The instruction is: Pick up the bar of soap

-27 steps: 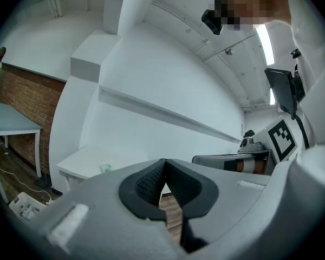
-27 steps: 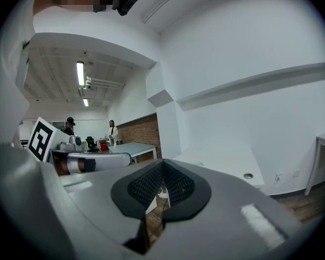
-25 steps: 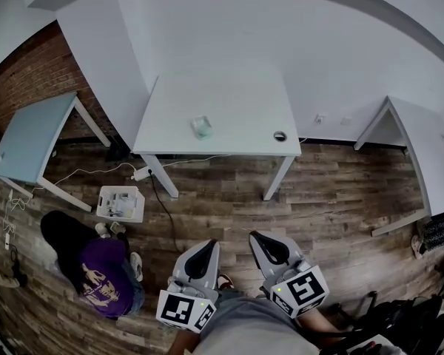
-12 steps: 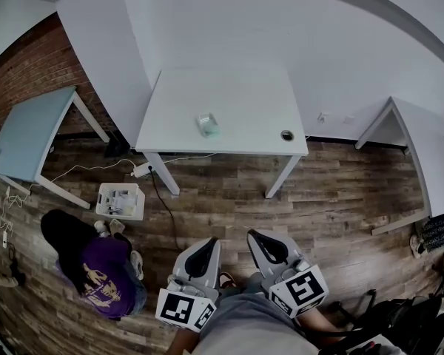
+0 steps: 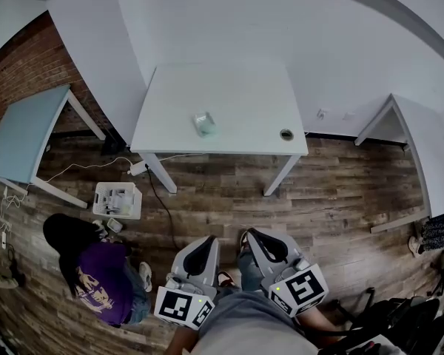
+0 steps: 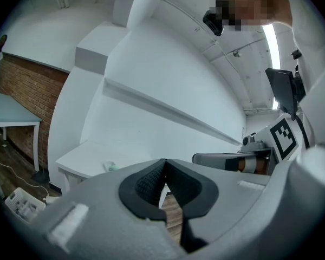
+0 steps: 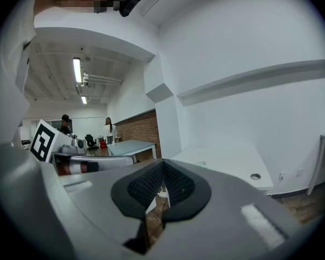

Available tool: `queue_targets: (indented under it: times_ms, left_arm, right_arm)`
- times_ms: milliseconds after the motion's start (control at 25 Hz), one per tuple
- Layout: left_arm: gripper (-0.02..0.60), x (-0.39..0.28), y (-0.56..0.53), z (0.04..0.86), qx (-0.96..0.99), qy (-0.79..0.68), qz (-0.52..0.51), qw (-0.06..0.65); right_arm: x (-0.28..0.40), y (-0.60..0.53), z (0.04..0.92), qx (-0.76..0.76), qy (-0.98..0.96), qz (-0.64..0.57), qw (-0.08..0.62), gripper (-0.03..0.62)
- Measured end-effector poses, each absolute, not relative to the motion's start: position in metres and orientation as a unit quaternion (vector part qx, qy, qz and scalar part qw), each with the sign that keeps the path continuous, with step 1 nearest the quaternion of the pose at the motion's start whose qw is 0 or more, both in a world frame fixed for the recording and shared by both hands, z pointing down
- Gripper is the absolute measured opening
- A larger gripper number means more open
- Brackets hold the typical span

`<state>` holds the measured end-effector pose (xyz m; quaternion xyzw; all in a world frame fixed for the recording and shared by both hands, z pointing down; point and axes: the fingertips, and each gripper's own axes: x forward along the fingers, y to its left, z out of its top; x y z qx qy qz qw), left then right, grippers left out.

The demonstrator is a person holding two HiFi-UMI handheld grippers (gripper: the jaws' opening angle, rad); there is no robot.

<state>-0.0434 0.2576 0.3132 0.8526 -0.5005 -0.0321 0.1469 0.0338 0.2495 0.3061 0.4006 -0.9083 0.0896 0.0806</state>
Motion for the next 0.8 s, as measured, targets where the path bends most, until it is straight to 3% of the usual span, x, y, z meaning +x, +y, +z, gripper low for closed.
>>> queue_targets:
  times_ms: [800]
  left_arm:
    - [0.002,-0.033,0.120,0.310,0.832,-0.537,-0.028,0.137]
  right_arm:
    - [0.057,0.112,0.314,0.375,-0.918,0.098,0.080,0.002]
